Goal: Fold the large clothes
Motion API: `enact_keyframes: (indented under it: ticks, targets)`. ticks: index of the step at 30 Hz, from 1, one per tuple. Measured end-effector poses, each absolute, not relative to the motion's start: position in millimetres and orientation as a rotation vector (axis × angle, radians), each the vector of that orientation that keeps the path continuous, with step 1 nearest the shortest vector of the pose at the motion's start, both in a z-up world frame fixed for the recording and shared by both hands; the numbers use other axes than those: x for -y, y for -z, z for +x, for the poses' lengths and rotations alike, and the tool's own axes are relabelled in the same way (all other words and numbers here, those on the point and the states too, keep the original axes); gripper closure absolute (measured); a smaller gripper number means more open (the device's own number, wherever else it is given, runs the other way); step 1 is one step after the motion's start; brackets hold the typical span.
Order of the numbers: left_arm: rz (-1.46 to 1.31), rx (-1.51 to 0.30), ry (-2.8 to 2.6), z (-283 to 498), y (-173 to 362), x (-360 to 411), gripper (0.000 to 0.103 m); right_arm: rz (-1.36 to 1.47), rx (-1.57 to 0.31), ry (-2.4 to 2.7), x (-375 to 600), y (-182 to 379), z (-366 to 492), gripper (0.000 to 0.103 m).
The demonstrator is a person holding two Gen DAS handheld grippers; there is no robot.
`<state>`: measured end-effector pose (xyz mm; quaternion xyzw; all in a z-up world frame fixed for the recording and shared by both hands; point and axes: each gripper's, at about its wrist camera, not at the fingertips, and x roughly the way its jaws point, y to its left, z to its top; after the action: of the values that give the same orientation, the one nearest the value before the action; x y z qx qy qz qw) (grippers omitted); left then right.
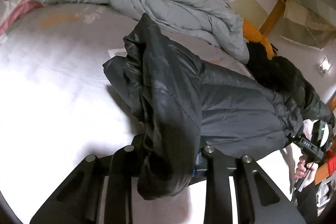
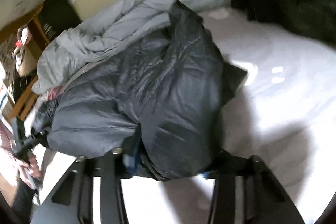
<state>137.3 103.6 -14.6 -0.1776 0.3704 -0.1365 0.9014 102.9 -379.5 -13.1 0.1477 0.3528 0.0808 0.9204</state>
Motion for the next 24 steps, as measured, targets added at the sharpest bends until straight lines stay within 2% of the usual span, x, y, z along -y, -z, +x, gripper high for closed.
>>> enact_keyframes:
  ticks: [6, 7, 8, 9, 10, 12, 13, 18, 23, 24]
  targets:
    - [-0.354, -0.814, 0.299, 99, 8, -97, 0.077, 0.284, -0.698, -0.118, 384, -6, 66, 0.071]
    - [-0.339, -0.816, 0.293, 95, 9, -96, 0.073, 0.277, -0.701, -0.112, 383, -5, 64, 0.071]
    - [-0.313, -0.811, 0.28, 91, 10, -94, 0.062, 0.262, -0.709, -0.104, 382, -3, 63, 0.069]
    - [-0.274, -0.803, 0.248, 89, 10, -91, 0.055, 0.234, -0.725, -0.08, 380, 1, 64, 0.065]
    - [-0.235, -0.787, 0.208, 87, 10, -88, 0.041, 0.211, -0.733, -0.048, 378, 3, 63, 0.06]
    - [-0.181, -0.723, 0.142, 80, 5, -87, 0.037, 0.175, -0.72, 0.032, 377, 3, 60, 0.033]
    - [-0.172, -0.693, 0.132, 77, 2, -88, 0.037, 0.155, -0.689, 0.078, 378, -2, 54, 0.031]
    - [-0.165, -0.522, 0.16, 65, -35, -88, 0.035, 0.11, -0.502, 0.189, 371, -45, 22, 0.028]
    - [-0.093, -0.496, 0.223, 72, -57, -62, 0.035, 0.205, -0.533, -0.067, 335, -89, 24, 0.029]
    - [-0.078, -0.498, 0.219, 75, -56, -57, 0.035, 0.206, -0.56, -0.103, 321, -92, 30, 0.039]
